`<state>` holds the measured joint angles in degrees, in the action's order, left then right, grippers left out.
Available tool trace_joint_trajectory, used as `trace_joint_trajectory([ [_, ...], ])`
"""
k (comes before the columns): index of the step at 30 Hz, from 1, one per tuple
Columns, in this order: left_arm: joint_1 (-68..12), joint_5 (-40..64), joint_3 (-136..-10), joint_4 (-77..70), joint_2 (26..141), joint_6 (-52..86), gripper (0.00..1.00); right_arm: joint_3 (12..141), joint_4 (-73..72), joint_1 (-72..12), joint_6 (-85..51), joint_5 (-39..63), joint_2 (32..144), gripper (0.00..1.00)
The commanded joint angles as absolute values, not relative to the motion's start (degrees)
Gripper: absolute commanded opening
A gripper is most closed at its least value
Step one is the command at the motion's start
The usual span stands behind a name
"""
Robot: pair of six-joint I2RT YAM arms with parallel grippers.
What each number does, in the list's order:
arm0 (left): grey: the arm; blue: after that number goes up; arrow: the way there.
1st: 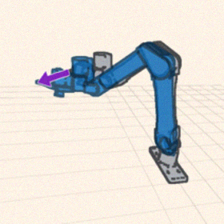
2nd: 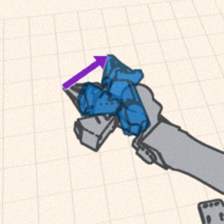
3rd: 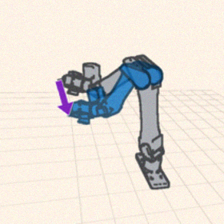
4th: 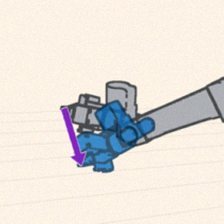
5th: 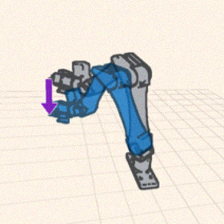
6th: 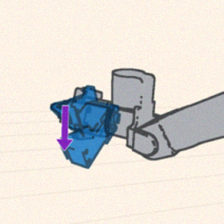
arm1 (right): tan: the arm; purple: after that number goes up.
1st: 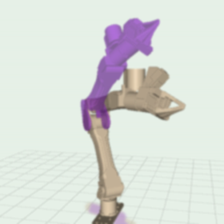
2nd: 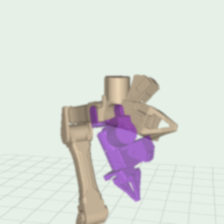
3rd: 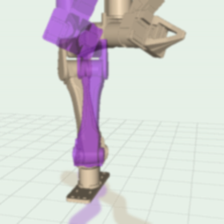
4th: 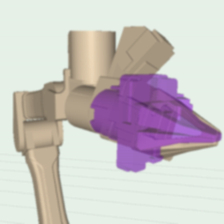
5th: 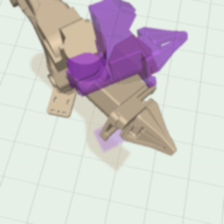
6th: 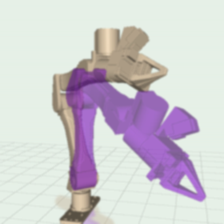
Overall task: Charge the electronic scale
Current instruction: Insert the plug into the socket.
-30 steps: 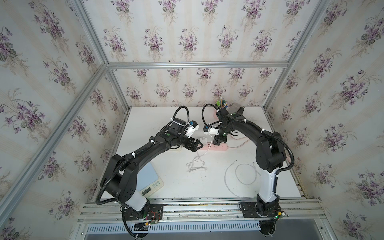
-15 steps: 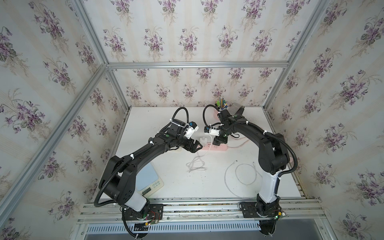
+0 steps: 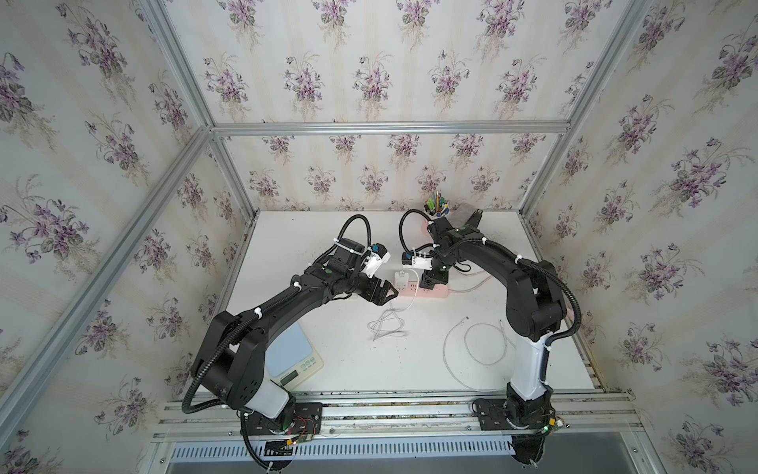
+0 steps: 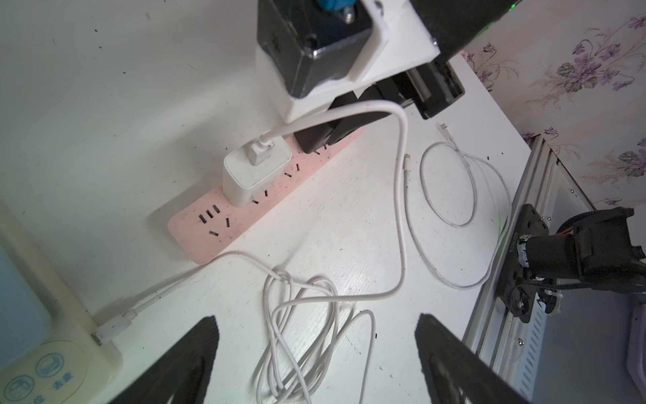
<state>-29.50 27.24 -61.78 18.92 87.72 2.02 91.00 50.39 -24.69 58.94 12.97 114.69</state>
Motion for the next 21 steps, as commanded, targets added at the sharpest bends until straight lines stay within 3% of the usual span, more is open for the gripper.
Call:
trace_joint_trajectory([
  [1,-29.4,27.7,-61.4,19.4,87.4,2.3,0.90,91.0,54.5,-24.9,60.3,10.3,115.8,0.00],
  [13,-29.4,27.7,-61.9,19.4,87.9,2.1,0.90,94.5,55.2,-24.9,58.9,10.4,126.2,0.00],
  [19,-29.4,26.7,-62.0,19.4,87.2,2.1,0.91,90.8,50.9,-25.2,56.4,10.7,123.0,0.00],
  [21,-29.4,25.8,-62.1,19.4,86.6,1.7,0.91,90.1,49.1,-25.1,55.5,10.7,120.2,0.15],
])
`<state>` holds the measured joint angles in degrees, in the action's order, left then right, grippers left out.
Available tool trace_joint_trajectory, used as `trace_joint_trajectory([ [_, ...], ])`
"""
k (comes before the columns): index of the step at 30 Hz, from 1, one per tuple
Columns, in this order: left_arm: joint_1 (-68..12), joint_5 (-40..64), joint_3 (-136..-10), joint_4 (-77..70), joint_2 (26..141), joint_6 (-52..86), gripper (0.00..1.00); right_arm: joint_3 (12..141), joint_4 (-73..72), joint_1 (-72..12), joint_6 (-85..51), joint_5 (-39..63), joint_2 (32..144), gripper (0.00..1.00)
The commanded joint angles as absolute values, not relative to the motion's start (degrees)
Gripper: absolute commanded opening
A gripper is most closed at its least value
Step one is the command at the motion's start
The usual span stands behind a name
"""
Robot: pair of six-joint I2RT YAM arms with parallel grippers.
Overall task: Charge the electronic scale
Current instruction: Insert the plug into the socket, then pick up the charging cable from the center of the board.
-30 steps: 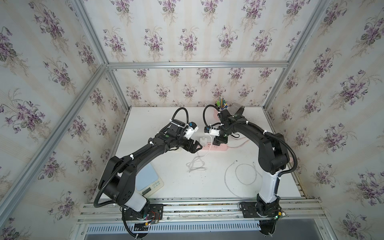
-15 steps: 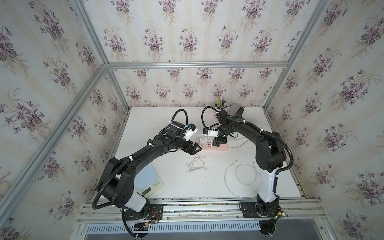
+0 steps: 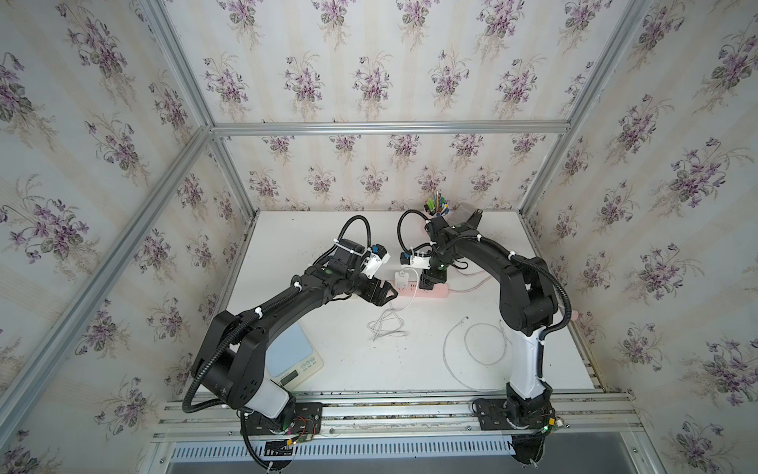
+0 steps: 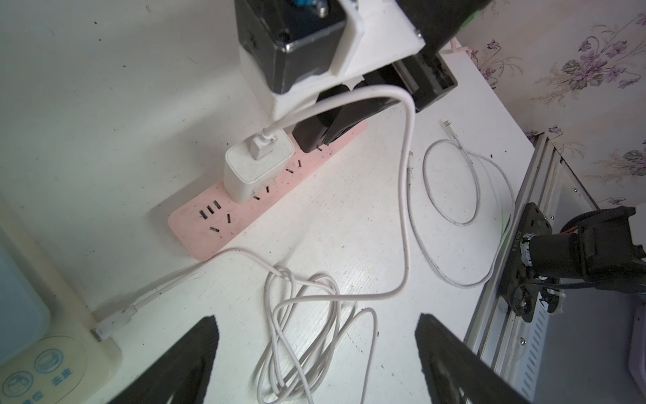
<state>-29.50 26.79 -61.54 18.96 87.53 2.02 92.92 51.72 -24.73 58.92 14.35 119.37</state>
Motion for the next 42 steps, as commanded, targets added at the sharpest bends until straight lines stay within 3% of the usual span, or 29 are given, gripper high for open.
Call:
trace_joint_trajectory([
  [1,-29.4,25.2,-62.2,19.4,86.2,1.5,0.91,89.8,47.5,-25.1,54.7,10.0,118.5,0.23],
  [7,-29.4,22.3,-63.0,20.4,83.9,0.8,0.92,90.2,40.4,-25.1,51.0,6.3,110.5,0.46],
  [11,-29.4,20.8,-63.2,22.0,81.8,1.0,0.92,90.3,37.7,-24.9,47.1,4.1,108.0,0.55],
  [13,-29.4,19.7,-63.1,22.6,79.7,1.0,0.92,89.1,36.2,-24.7,44.6,2.8,106.5,0.71],
  [14,-29.4,19.1,-63.0,22.9,79.1,1.0,0.92,88.2,35.4,-24.7,43.5,2.7,105.5,0.74],
  [24,-33.0,13.4,-66.3,28.3,74.1,1.2,0.91,73.8,18.7,-24.6,25.3,0.3,89.1,0.78],
  [29,-40.2,6.8,-70.5,29.5,75.7,1.6,0.88,70.8,17.4,-24.5,13.9,-3.6,82.5,0.77],
  [33,-48.3,0.0,-76.2,31.2,80.2,1.7,0.84,65.0,17.0,-23.0,1.5,-12.3,74.2,0.77],
  [37,-56.6,-6.3,-84.6,34.7,89.2,0.7,0.80,56.5,19.8,-16.0,-12.1,-15.2,64.4,0.80],
  [42,-62.9,-9.4,-94.3,38.2,101.1,2.1,0.78,45.7,24.1,-1.9,-23.5,-0.1,55.9,0.76],
])
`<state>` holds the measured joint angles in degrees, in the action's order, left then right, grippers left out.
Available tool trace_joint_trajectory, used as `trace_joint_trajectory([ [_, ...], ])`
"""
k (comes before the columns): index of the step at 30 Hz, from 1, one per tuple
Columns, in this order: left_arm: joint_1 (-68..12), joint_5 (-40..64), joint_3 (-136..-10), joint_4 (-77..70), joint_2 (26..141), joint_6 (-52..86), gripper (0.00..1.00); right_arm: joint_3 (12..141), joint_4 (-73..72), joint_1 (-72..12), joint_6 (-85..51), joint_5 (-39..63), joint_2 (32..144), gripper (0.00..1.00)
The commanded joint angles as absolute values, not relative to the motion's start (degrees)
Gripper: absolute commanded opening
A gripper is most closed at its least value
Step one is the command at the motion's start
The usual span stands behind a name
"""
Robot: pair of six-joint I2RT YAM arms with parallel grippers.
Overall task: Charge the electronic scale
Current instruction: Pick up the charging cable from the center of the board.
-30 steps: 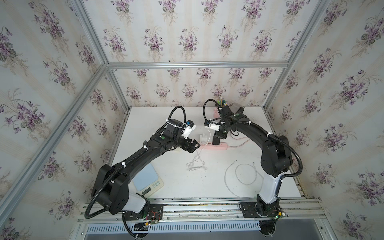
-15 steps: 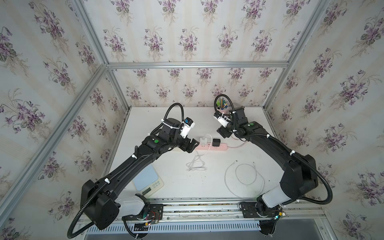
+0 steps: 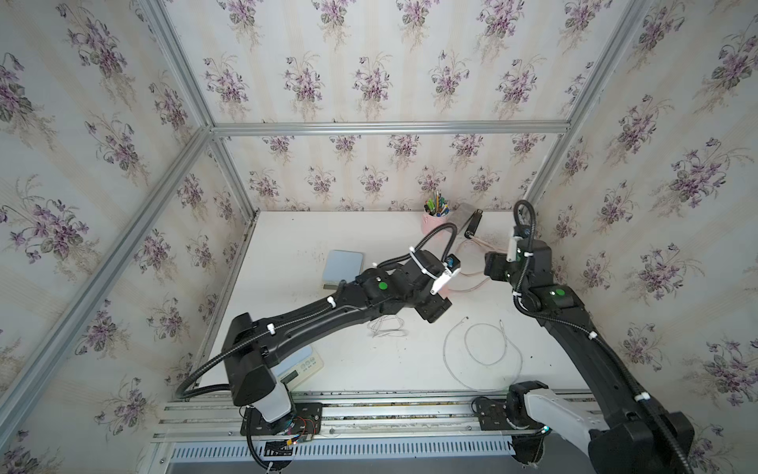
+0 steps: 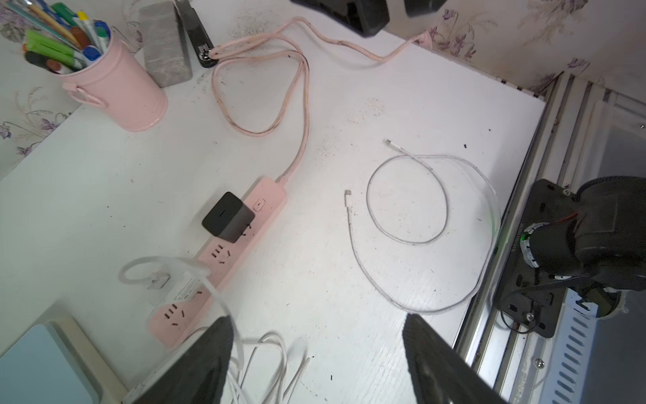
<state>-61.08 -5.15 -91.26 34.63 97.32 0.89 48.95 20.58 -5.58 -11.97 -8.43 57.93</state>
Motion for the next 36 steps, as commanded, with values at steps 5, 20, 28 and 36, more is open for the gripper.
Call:
trace_joint_trajectory([
  [5,-63.5,-10.5,-97.7,40.5,106.0,8.2,0.78,37.5,28.2,-1.9,-30.6,11.7,56.6,0.58],
  [20,-62.4,-18.4,-82.2,40.4,93.6,12.0,0.79,33.2,26.2,-27.6,-43.4,0.2,74.3,0.59],
  [28,-61.8,-18.6,-77.4,40.4,90.4,12.8,0.80,38.3,29.6,-38.4,-43.8,-6.4,86.2,0.56],
  [36,-60.9,-19.6,-73.3,40.4,86.6,13.1,0.80,42.4,30.7,-44.0,-41.7,-6.1,94.3,0.13],
])
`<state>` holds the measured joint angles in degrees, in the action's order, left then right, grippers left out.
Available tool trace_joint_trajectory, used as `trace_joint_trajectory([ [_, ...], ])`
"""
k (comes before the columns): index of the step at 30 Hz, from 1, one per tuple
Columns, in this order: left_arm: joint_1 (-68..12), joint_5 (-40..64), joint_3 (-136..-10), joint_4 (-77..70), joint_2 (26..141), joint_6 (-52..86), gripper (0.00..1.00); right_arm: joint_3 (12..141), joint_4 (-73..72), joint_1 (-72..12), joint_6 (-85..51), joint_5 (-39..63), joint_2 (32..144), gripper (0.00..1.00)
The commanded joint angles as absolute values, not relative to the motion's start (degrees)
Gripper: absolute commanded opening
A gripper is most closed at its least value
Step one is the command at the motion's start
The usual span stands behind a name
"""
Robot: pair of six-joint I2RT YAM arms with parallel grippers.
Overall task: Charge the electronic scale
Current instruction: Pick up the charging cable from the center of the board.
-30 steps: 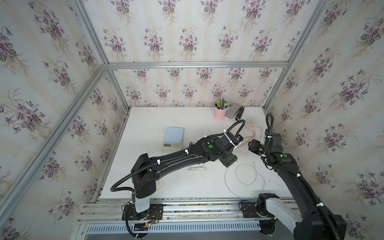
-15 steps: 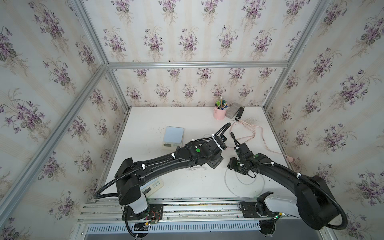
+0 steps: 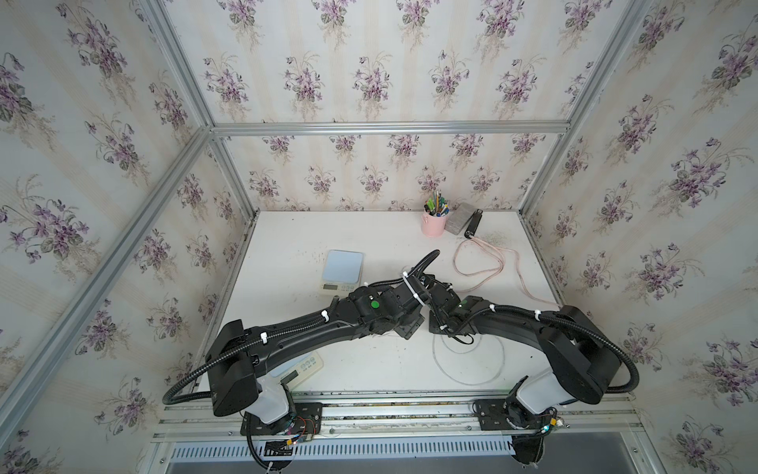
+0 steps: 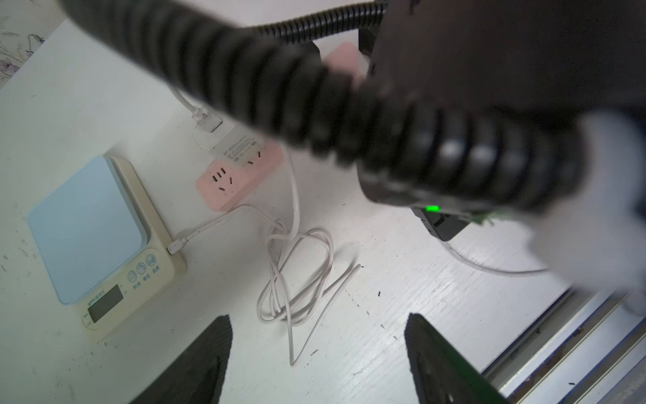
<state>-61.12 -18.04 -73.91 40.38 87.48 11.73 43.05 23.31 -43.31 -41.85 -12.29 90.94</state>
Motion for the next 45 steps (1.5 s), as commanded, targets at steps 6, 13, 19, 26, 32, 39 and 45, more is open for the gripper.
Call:
trace_joint_trajectory([
  [6,-60.0,-20.1,-71.7,40.5,84.2,13.1,0.80,46.0,33.2,-44.0,-38.3,-9.7,91.9,0.00],
  [13,-58.5,-18.6,-70.7,40.0,81.7,12.7,0.81,48.3,33.7,-43.9,-31.4,-7.3,80.2,0.00],
  [19,-56.7,-16.2,-68.9,37.5,77.8,12.2,0.81,48.5,32.5,-43.7,-23.7,-1.5,72.6,0.00],
  [26,-56.2,-15.1,-68.6,37.1,77.4,12.1,0.81,49.4,35.8,-41.2,-26.5,-6.2,71.9,0.65],
  [32,-56.2,-14.8,-68.6,37.1,77.2,12.1,0.81,47.0,34.3,-26.2,-28.5,-4.0,73.7,0.63],
  [39,-56.2,-14.2,-68.2,37.1,77.4,11.9,0.81,48.1,24.3,-23.8,-18.8,-3.7,83.8,0.60],
  [45,-56.2,-15.0,-67.4,37.2,76.9,11.9,0.81,52.2,22.9,-22.2,-14.7,-6.0,93.0,0.50],
])
